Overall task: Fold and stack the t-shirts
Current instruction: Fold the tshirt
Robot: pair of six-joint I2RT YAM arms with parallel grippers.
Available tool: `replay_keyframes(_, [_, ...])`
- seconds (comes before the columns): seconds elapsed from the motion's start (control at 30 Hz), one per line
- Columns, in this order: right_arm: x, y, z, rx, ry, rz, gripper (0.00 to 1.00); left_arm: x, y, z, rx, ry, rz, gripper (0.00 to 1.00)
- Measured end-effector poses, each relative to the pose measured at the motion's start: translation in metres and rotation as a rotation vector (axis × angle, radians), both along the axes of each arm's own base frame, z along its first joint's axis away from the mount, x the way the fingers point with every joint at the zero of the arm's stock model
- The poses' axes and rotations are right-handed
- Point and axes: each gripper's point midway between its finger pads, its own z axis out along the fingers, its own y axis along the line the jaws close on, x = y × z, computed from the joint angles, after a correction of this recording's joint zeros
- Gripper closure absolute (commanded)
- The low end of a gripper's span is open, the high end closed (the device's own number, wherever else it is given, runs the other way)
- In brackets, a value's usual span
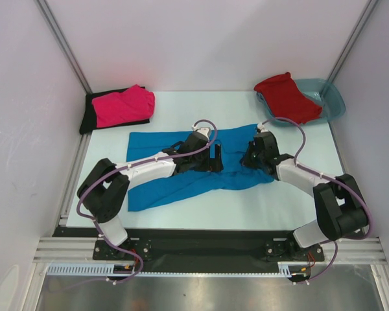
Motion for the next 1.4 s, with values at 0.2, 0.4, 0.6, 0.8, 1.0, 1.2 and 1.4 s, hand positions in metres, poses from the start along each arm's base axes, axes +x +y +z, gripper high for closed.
replay_keyframes(0.2, [0.034, 0.009, 0.030, 0.036, -0.075, 0.004, 0.99, -0.001, 0.001, -0.001, 0.006, 0.005, 0.000, 0.00])
replay_keyframes(0.4, [0.059, 0.015, 0.032, 0.048, -0.060, 0.003, 0.79, -0.002, 0.003, -0.003, 0.014, 0.010, 0.002, 0.00])
replay_keyframes(0.6, [0.066, 0.008, 0.020, 0.001, -0.018, -0.030, 0.44, -0.003, 0.005, -0.008, 0.028, 0.020, 0.006, 0.00])
replay_keyframes(0.8, [0.058, -0.016, 0.012, -0.104, 0.006, -0.100, 0.38, 0.000, 0.011, -0.010, 0.056, 0.011, 0.025, 0.00])
replay_keyframes(1.0, [0.033, -0.028, 0.026, -0.102, -0.003, -0.103, 0.38, 0.001, 0.018, -0.014, 0.094, 0.002, 0.036, 0.00])
replay_keyframes(1.2, [0.029, -0.009, 0.032, -0.018, 0.003, -0.042, 0.59, 0.001, 0.018, -0.014, 0.096, 0.001, 0.038, 0.00])
replay_keyframes(1.4, [0.017, 0.011, 0.015, 0.002, 0.068, 0.022, 0.58, 0.001, 0.021, -0.014, 0.104, 0.003, 0.042, 0.00])
